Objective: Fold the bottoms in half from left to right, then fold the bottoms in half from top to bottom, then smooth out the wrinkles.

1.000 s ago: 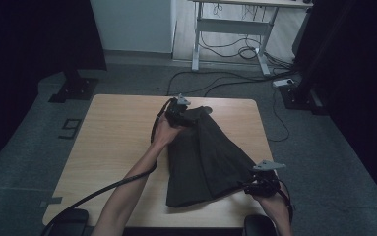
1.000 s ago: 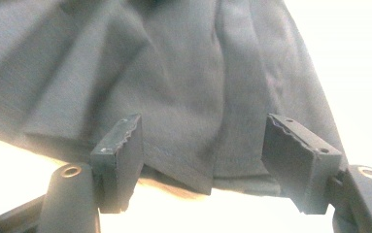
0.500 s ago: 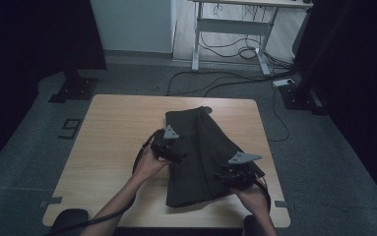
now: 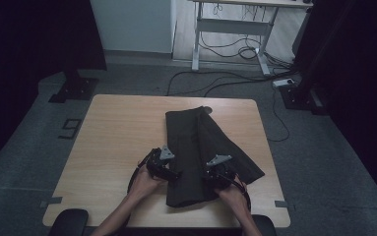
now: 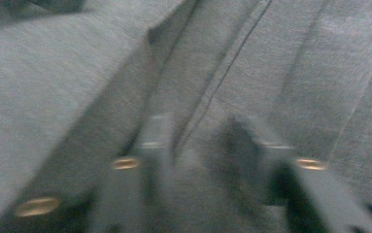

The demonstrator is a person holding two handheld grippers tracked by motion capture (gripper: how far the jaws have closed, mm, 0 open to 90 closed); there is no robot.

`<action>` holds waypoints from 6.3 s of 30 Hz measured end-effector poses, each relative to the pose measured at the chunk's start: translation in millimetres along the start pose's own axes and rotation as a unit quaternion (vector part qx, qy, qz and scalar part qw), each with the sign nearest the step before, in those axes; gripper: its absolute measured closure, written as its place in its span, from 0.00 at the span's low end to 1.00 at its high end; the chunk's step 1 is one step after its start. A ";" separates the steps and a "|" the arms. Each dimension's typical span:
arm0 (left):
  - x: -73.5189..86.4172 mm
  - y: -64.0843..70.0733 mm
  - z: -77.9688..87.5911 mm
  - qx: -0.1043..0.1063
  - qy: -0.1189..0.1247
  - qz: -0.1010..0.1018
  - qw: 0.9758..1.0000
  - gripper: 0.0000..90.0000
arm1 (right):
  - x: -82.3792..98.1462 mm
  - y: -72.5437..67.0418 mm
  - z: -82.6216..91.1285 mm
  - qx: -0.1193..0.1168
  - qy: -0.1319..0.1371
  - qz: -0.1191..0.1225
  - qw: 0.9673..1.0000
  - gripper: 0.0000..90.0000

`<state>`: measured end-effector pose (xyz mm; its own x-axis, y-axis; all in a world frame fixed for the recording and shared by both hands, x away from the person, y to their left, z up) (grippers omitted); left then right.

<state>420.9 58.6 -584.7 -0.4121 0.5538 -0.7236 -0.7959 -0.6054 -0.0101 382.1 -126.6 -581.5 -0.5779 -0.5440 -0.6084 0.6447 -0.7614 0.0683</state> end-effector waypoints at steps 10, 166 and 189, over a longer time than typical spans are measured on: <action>3.3 -1.5 -3.2 0.004 -0.004 0.003 1.000 0.08 | -8.0 3.6 19.6 0.017 0.019 0.017 1.000 0.96; 38.8 -52.1 51.8 -0.025 -0.005 0.085 0.996 0.15 | -13.5 31.3 -4.0 0.006 0.013 -0.037 0.999 0.39; -9.3 -108.9 -0.4 -0.053 -0.034 0.092 0.994 0.17 | -102.4 56.2 -57.5 0.035 0.021 -0.052 0.998 0.24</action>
<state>511.6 119.2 -577.1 -0.5781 0.4634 -0.6716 -0.6548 -0.7546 0.0429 506.3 -93.4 -560.8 -0.6171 -0.4474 -0.6473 0.5450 -0.8364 0.0585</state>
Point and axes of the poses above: each handheld gripper's, and its own axes: z roughly backward along the jaws, x roughly out of its underside, y roughly to its right, the point moved 7 cm from there along -z, roughly forward along the jaws, and after that the axes turned 3 degrees about x, right-handed, at the moved point
